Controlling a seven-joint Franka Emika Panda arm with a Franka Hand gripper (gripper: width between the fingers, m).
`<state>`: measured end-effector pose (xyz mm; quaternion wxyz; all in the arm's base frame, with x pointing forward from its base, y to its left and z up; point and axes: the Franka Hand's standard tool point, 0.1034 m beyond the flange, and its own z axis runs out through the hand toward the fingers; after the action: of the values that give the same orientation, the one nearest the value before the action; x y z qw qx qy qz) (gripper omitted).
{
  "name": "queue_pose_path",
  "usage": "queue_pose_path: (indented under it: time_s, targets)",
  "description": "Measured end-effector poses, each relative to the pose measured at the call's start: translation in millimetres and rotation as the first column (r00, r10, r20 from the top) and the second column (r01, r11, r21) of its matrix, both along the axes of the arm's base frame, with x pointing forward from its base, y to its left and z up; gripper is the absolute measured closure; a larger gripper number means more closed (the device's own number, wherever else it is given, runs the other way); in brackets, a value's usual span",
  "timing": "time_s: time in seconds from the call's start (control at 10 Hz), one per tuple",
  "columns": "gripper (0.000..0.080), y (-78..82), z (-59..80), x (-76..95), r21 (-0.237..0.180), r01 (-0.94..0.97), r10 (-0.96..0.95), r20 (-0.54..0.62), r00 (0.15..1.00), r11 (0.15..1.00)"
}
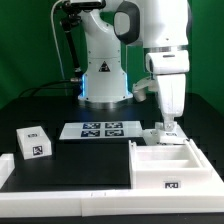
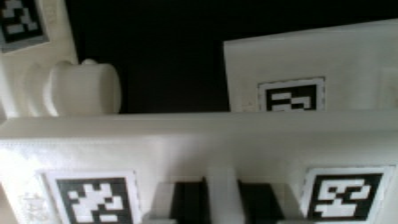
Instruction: Assemble cabinet
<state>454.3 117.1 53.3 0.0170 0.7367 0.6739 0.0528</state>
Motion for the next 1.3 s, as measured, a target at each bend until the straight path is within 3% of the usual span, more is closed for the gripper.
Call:
queue_pose_path:
  time_s: [1.0, 1.3]
  targets:
    - [0.0729, 1.1, -0.5, 13.0, -0.001, 0.006, -0.006, 0.0, 1.0, 1.0]
    - [0.0729, -1.0, -0.1, 27.9, -0.026, 0.011, -0.012, -0.034, 0.999, 1.0]
